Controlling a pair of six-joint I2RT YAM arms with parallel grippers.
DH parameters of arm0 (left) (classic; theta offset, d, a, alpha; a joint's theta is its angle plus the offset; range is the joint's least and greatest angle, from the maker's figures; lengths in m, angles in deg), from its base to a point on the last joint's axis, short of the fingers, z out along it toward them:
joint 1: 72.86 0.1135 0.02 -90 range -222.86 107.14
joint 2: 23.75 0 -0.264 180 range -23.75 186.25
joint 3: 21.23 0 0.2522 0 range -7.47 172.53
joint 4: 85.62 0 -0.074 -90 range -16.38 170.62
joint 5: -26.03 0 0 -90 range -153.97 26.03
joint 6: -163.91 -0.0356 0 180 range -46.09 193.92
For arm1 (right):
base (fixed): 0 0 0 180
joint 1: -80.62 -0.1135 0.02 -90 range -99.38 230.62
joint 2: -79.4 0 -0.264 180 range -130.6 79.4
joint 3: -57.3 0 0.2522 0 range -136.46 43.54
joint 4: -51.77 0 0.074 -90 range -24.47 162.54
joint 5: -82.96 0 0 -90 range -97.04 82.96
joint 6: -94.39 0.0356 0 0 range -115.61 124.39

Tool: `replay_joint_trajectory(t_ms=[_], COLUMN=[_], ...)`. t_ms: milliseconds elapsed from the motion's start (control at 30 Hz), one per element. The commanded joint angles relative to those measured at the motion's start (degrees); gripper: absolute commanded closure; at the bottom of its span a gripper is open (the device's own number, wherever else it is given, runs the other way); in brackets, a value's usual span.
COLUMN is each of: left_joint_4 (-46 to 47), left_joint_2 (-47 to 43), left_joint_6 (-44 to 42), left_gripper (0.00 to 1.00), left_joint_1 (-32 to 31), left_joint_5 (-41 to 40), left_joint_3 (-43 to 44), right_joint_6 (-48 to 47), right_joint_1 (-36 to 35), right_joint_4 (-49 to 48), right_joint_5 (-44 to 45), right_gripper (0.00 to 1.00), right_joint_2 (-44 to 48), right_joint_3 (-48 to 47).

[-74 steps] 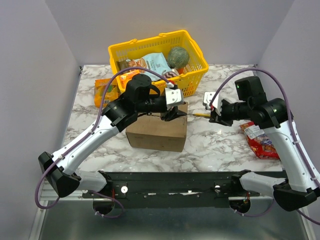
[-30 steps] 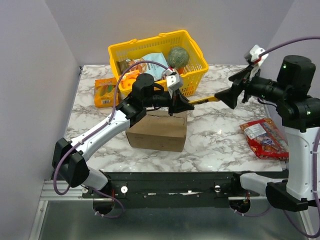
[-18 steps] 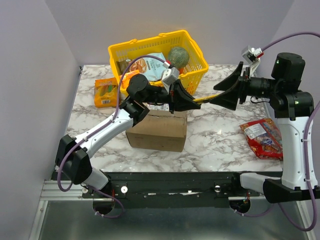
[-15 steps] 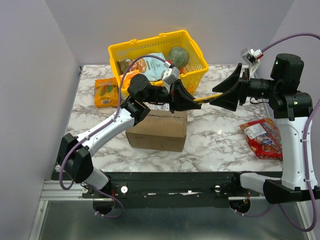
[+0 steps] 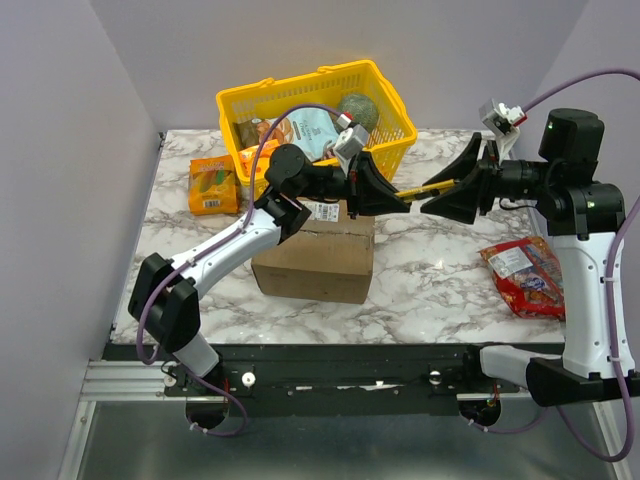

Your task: Unpack the express box

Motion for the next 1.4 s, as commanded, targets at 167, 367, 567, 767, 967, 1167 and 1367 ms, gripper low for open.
replay_joint_trajectory(t_ms=[167,367,567,767,967,1167,1367], left_joint_4=[3.10,3.89,4.42,4.77,5.56,5.38,4.86], left_joint_2=[1.40,2.36,2.98,2.89,2.89,3.24,3.51], left_joint_6=[1.78,2.57,3.01,3.27,3.80,3.80,3.45], left_gripper=[1.00,1.00,1.00,1.00,1.00,1.00,1.00], left_joint_1=[0.36,0.54,0.54,0.63,0.89,0.89,0.89], left_joint_5=[0.70,0.43,0.00,-0.09,-0.71,-0.71,-0.80], left_joint_3=[2.26,3.05,3.23,3.06,2.79,3.06,3.32], right_joint_6=[-1.23,0.44,2.29,3.43,5.98,7.91,9.06], right_joint_1=[0.12,0.04,-0.40,-0.58,-0.67,-0.58,-1.11], right_joint_4=[-0.03,-1.53,-4.16,-5.83,-8.91,-11.19,-13.05], right_joint_5=[1.05,1.22,1.75,2.62,3.51,2.98,2.71], right_gripper=[0.42,0.49,0.54,0.57,0.61,0.66,0.66], right_joint_2=[-0.62,-0.53,0.26,0.70,1.14,0.79,0.44], right_joint_3=[-0.84,0.57,3.02,4.43,5.93,6.10,6.54])
